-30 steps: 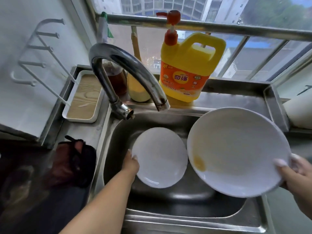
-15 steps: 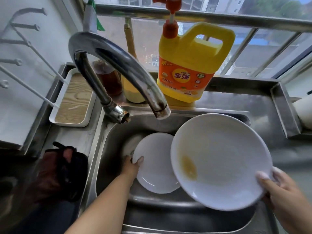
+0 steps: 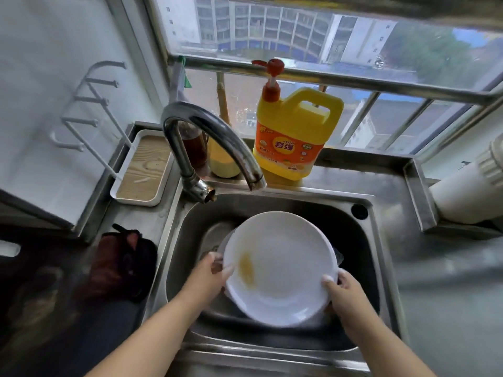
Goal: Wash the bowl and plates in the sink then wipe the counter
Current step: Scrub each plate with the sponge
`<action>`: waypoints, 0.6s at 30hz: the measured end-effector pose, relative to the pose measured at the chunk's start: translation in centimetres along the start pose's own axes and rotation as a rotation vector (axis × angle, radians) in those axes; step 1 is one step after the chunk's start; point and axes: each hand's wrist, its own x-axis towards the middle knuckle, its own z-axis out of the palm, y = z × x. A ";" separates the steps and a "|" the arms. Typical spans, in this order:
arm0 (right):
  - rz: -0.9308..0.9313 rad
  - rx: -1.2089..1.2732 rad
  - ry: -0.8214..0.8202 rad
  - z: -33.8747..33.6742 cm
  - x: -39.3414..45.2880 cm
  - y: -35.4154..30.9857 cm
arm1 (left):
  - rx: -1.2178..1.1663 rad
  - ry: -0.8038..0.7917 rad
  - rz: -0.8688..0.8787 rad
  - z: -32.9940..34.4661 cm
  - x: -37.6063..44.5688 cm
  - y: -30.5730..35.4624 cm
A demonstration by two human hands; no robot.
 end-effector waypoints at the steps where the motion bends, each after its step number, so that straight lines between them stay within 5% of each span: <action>1: 0.016 0.000 -0.009 0.7 -0.1 0.0 | 0.132 0.045 0.023 -0.6 0.1 -0.2; 5: 0.053 0.026 -0.045 2.3 -0.6 0.2 | 0.401 0.135 0.018 -1.6 0.1 0.3; 18: 0.125 0.166 -0.164 4.0 0.1 1.3 | 0.241 0.191 -0.063 -1.8 1.1 -0.7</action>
